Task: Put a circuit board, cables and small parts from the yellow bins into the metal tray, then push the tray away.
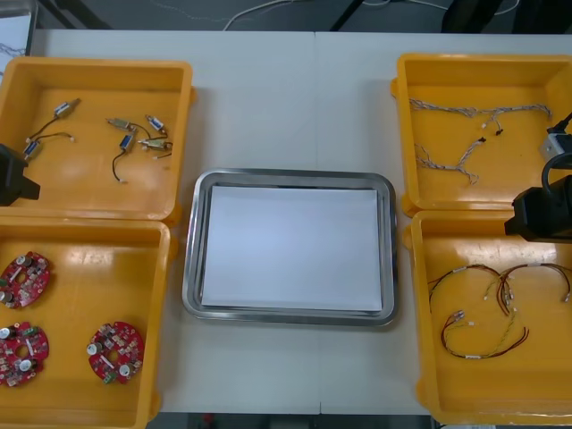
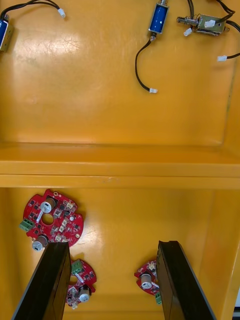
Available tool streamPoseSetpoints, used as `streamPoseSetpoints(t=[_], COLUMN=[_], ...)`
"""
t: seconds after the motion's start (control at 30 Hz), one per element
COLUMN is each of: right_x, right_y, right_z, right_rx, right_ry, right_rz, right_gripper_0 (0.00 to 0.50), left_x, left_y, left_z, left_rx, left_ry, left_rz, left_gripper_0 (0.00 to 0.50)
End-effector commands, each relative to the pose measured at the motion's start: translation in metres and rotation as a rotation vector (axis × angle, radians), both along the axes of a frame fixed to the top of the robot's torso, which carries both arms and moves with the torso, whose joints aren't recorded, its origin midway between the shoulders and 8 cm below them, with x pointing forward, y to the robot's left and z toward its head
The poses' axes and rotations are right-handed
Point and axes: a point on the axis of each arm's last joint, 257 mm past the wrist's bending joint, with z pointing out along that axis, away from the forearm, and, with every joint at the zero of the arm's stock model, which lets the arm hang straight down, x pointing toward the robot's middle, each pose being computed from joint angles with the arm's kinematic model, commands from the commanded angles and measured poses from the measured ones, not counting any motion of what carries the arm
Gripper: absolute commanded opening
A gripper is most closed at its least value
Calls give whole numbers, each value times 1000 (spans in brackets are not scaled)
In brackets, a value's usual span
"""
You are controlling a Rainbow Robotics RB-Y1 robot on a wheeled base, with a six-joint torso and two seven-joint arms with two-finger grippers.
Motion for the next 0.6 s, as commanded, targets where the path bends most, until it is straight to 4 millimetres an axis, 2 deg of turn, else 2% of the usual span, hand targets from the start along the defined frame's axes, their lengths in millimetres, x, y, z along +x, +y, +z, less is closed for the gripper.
streamPoseSetpoints(t=[0.03, 0.6], right_x=[3, 3], right_y=[-5, -5], right_z=[6, 6], right_rx=[-14, -14], right_ry=[-24, -24], right_rz=[33, 33], right_gripper_0=[500, 500], left_x=[-4, -4], left_y=[4, 4], left_z=[0, 0], left_rx=[-7, -7], left_ry=[0, 0], left_rz=[72, 72], left_gripper_0=[500, 500])
